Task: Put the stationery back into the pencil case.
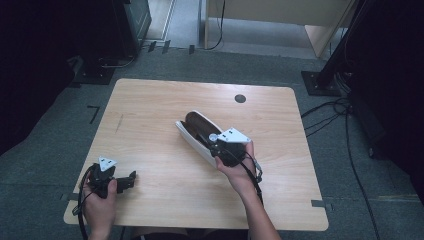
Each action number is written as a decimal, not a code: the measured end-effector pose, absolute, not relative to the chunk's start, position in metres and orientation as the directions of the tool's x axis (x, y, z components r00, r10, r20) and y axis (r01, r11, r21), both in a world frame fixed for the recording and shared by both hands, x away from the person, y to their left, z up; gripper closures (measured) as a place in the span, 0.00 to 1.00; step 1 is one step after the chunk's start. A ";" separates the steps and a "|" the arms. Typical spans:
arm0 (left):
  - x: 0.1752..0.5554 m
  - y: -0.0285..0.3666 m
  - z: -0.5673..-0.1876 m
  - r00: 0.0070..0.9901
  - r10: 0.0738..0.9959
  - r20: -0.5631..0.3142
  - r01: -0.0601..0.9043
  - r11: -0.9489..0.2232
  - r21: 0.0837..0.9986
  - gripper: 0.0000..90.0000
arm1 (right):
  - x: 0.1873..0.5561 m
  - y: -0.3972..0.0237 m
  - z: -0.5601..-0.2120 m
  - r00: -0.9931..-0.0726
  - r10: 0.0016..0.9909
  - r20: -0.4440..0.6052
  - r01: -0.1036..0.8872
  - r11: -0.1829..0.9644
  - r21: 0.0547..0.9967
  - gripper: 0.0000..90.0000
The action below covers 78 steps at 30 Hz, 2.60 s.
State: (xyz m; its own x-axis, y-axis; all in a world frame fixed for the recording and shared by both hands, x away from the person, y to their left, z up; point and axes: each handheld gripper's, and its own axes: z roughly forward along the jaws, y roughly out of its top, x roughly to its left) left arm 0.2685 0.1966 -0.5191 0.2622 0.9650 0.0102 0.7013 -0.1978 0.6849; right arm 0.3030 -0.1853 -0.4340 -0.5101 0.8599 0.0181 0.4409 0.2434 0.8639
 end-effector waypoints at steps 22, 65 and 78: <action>0.268 0.197 -0.519 0.262 0.965 0.010 0.701 -0.198 0.685 0.00 | 0.319 -0.172 -0.446 -0.536 0.844 0.010 0.469 0.288 0.835 0.70; 0.268 0.197 -0.519 0.263 0.965 0.011 0.702 -0.199 0.684 0.00 | 0.329 -0.174 -0.453 -0.538 0.842 0.031 0.526 0.306 0.793 0.90; 0.268 0.197 -0.519 0.263 0.965 0.012 0.702 -0.200 0.684 0.00 | 0.324 -0.175 -0.444 -0.533 0.846 0.023 0.490 0.286 0.824 0.89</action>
